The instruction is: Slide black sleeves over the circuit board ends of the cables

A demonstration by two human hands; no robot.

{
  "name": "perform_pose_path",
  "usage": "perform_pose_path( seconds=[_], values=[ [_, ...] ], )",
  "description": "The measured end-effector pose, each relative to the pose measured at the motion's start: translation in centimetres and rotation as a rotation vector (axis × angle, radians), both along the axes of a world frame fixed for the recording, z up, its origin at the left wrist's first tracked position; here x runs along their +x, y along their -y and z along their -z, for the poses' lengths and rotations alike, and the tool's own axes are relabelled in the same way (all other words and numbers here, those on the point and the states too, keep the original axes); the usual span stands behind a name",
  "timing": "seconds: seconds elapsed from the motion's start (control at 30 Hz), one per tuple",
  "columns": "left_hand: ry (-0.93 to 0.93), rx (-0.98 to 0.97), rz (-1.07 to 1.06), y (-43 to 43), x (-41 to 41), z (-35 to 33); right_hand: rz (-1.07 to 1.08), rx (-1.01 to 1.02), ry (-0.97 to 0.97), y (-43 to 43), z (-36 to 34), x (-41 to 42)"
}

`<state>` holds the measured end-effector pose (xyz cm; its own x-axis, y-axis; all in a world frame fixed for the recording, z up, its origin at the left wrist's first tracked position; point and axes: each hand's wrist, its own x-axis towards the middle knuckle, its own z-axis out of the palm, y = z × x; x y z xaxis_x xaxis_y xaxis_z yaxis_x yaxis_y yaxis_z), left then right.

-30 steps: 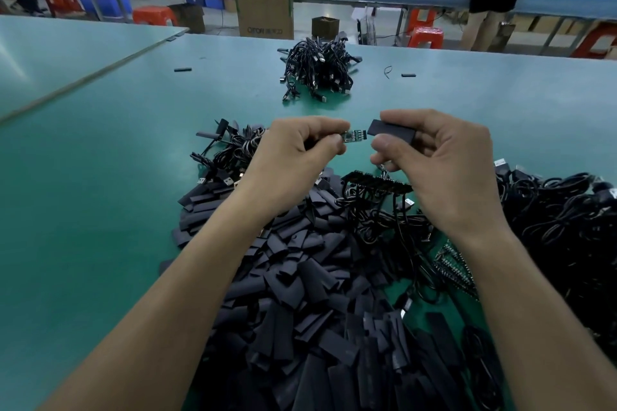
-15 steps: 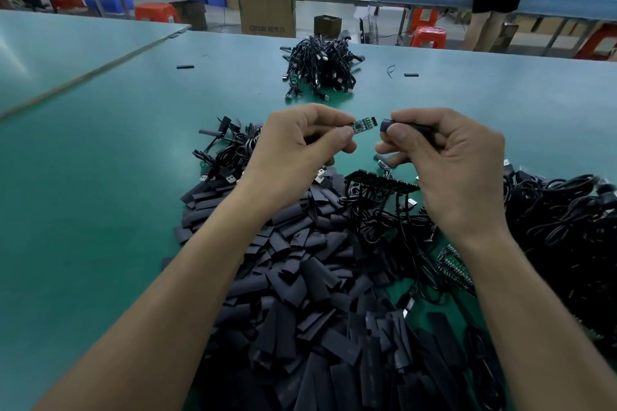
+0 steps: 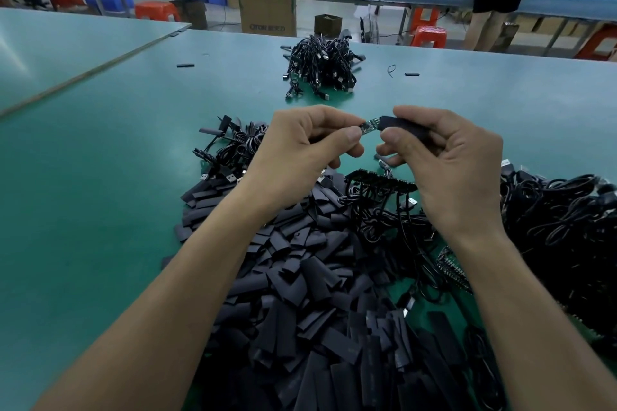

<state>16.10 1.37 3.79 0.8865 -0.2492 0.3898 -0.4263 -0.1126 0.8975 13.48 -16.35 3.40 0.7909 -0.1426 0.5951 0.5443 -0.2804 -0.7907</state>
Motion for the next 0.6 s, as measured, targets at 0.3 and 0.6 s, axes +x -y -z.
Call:
perform_pose_path(
  seconds=[0.3, 0.6],
  values=[
    [-0.006, 0.079, 0.109, -0.9, 0.2, -0.3, -0.146, -0.121, -0.061, 0.9, -0.2, 0.0],
    [-0.098, 0.130, 0.139, -1.2, 0.5, 0.1, -0.256, -0.100, -0.118, 0.8, 0.0, 0.2]
  ],
)
